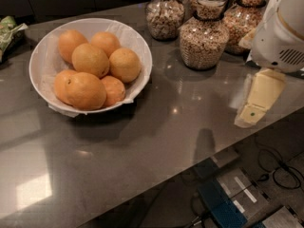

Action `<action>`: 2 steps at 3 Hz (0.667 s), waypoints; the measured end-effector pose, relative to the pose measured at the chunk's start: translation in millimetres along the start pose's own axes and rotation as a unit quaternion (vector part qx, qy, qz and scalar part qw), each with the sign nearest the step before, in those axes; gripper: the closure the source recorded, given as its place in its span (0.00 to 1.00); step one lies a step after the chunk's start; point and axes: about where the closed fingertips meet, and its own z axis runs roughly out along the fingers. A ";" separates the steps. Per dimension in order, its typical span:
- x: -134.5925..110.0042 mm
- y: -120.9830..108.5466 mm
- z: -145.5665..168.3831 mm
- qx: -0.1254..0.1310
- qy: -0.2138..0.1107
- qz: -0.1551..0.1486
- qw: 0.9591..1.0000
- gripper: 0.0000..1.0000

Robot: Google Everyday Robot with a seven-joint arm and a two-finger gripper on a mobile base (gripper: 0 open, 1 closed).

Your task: Pick orange from white bowl

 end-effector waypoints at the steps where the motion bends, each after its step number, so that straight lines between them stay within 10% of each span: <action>1: -42.3 5.8 11.7 0.017 -0.025 -0.032 0.999 0.00; 2: -44.7 4.8 11.8 0.021 -0.028 -0.034 0.999 0.00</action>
Offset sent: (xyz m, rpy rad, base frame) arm 0.0062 0.0370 -0.0019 0.0173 -0.0485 0.0543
